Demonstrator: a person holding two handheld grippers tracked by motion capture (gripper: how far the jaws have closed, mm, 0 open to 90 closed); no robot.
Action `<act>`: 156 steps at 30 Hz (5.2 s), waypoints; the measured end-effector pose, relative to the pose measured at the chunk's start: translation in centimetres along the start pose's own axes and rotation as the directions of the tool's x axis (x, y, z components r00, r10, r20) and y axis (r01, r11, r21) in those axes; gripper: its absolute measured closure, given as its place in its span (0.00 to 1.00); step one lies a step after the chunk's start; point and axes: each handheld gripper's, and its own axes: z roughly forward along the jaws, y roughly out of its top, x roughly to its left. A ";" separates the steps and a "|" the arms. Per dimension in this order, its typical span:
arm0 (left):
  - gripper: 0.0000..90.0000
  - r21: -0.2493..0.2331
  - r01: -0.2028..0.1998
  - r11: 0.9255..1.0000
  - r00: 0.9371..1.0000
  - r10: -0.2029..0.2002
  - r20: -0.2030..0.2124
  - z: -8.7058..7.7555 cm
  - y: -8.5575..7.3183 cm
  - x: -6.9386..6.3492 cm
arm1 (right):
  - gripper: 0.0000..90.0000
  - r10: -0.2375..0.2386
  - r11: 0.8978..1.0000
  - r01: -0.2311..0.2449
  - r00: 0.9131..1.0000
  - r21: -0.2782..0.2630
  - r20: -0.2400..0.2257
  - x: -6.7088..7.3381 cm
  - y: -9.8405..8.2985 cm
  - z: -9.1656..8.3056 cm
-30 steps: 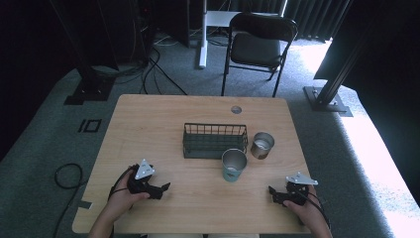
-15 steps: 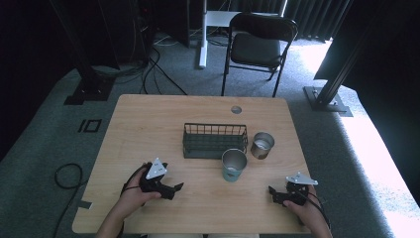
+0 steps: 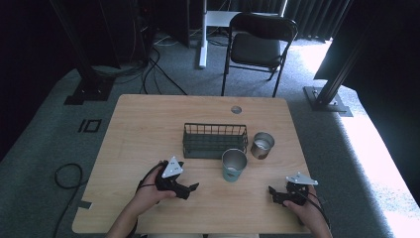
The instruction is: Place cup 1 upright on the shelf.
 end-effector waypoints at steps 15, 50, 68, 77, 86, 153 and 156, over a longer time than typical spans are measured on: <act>0.03 -0.027 -0.048 0.998 0.997 0.049 0.056 3.3 2.2 -1.8 | 0.13 0.001 1.000 -0.001 1.000 0.000 0.000 0.0 0.0 0.0; 0.03 -0.117 -0.055 0.992 0.994 0.066 0.086 9.4 7.2 -4.0 | 0.13 0.001 1.000 -0.001 1.000 0.000 0.000 0.0 0.0 0.0; 0.03 -0.128 -0.053 0.990 0.997 0.060 0.054 11.2 7.8 -4.2 | 0.13 0.002 1.000 -0.002 1.000 0.000 0.000 0.0 0.0 0.0; 0.16 -0.136 -0.050 0.989 0.995 0.061 0.075 11.4 8.1 -4.5 | 0.13 0.002 1.000 -0.002 1.000 0.000 0.000 0.0 0.0 0.0; 0.16 -0.155 -0.060 0.986 0.993 0.075 0.089 9.9 9.2 -5.1 | 0.13 0.001 1.000 -0.001 1.000 0.000 0.000 0.0 0.0 0.0; 0.16 -0.354 0.156 0.922 0.903 -0.278 -0.327 3.3 12.2 6.0 | 0.13 0.002 1.000 -0.002 1.000 0.000 0.000 0.0 0.0 0.0; 0.16 -0.359 0.171 0.918 0.903 -0.291 -0.315 4.0 11.6 6.3 | 0.13 0.001 1.000 -0.001 1.000 0.000 0.000 0.0 0.0 0.0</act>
